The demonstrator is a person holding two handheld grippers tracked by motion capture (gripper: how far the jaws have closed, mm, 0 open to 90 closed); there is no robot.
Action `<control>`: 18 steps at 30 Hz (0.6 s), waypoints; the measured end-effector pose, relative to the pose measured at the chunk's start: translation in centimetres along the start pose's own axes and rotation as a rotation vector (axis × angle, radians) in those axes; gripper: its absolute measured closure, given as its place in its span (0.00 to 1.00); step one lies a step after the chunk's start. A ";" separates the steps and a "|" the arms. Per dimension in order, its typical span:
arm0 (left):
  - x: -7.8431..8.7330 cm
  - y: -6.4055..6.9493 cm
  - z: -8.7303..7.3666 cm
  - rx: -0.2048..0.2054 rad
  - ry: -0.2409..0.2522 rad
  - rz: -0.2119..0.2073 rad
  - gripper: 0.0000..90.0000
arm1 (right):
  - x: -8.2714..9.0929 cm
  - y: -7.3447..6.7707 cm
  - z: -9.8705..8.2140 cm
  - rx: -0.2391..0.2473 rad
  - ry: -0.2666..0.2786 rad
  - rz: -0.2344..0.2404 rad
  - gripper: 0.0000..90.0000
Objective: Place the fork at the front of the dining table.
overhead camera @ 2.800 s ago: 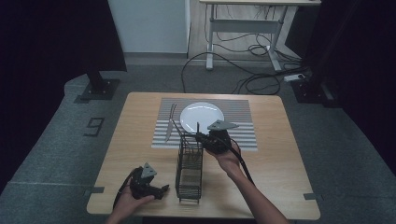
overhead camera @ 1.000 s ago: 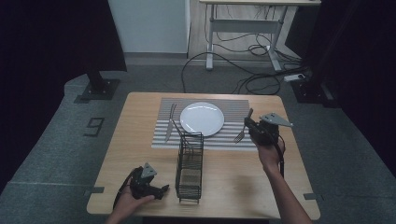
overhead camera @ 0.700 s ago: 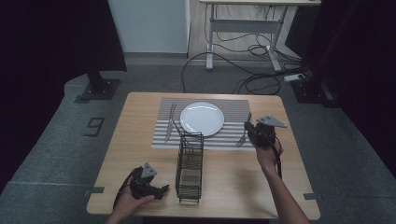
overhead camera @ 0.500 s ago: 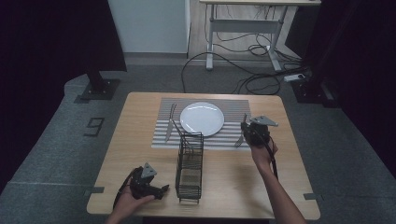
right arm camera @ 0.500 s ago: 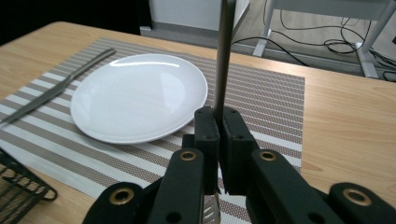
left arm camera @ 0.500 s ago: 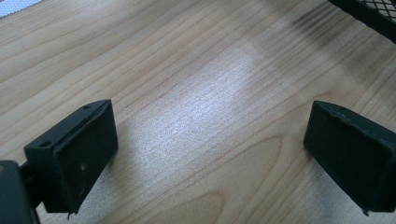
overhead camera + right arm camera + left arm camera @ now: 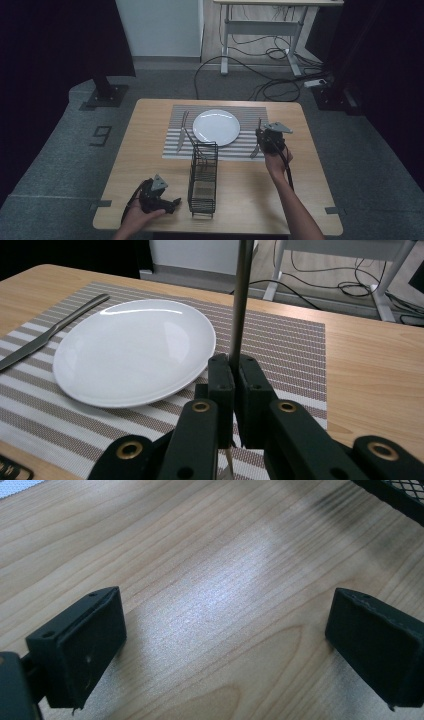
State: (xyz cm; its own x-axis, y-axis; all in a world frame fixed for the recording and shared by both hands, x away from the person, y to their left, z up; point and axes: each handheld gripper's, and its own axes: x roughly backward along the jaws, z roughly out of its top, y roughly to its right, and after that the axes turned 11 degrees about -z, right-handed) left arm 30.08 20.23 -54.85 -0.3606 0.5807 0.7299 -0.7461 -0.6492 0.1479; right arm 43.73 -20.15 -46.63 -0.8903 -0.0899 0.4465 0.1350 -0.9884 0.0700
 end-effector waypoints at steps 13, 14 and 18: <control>0.0 0.0 0.0 -0.003 -0.001 -0.002 0.03 | -3.0 -0.1 0.9 -0.051 -0.037 -0.008 0.96; 0.0 0.0 0.0 -0.003 -0.001 -0.002 0.03 | -3.3 -0.1 0.9 -0.057 -0.038 -0.009 0.96; 0.0 -0.1 0.0 -0.003 -0.002 -0.002 0.03 | -4.1 -0.1 0.9 -0.073 -0.050 -0.019 0.96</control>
State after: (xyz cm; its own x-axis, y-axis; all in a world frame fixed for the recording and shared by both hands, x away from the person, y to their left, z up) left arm 30.16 20.22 -54.85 -0.3581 0.5812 0.7308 -0.7488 -0.6463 0.1471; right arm 47.76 -19.59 -47.63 -0.8690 -0.0669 0.4902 0.0846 -0.9963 0.0140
